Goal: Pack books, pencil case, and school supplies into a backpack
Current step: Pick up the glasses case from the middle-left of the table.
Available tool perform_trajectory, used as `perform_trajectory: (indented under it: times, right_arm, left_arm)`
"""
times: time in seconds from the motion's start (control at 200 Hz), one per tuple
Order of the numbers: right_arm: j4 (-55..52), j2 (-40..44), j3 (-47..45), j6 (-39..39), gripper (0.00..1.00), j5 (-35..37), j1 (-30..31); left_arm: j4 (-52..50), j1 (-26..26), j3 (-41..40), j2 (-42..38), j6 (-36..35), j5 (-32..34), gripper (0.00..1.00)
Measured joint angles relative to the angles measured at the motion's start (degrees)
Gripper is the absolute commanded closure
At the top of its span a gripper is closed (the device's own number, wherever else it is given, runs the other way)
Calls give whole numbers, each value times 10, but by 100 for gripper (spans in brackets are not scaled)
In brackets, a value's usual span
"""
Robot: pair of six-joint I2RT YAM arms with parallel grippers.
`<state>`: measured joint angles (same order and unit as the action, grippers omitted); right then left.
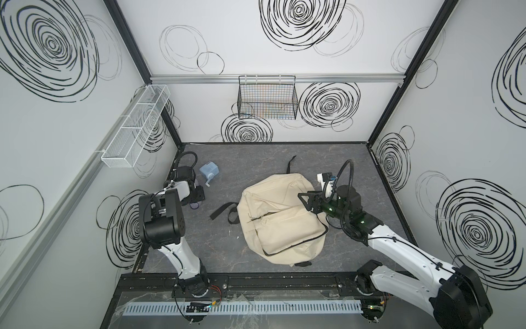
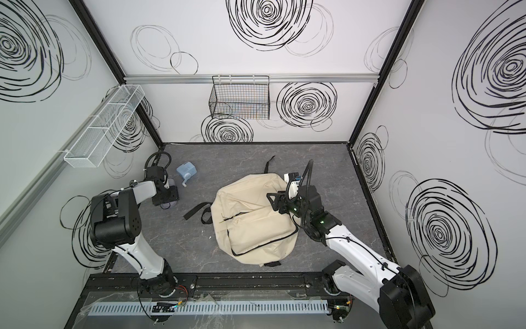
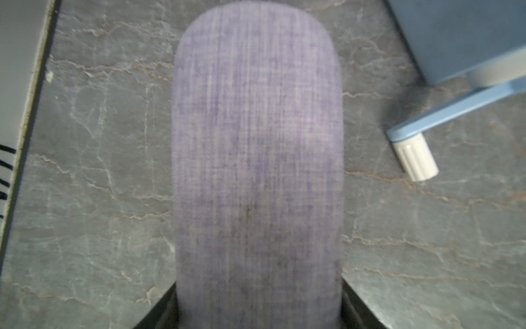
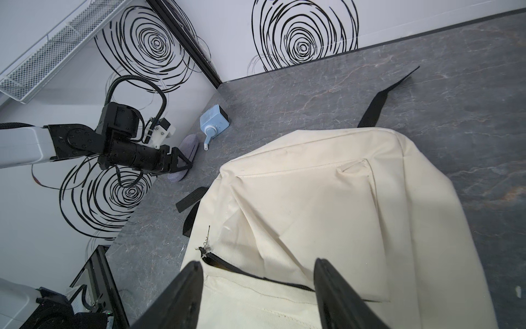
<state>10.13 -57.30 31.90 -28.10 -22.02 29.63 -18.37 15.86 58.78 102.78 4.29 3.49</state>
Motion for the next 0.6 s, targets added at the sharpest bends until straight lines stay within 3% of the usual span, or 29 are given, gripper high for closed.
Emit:
perform_trajectory:
  times: [0.14,0.31,0.45,0.6]
  right_arm:
    - [-2,9,4,0,35,2,0]
    - [-15,3,48,-5,35,-5,0]
    - [-17,-2,90,-19,35,-16,0]
    - [-16,-17,130,-45,35,-23,8]
  left_arm:
    - [-11,-9,-2,-37,2,1,41]
    - [-11,-54,-9,-140,13,1,41]
    - [-13,-127,-13,-227,27,0,41]
    - [-7,-258,-13,-316,42,7,41]
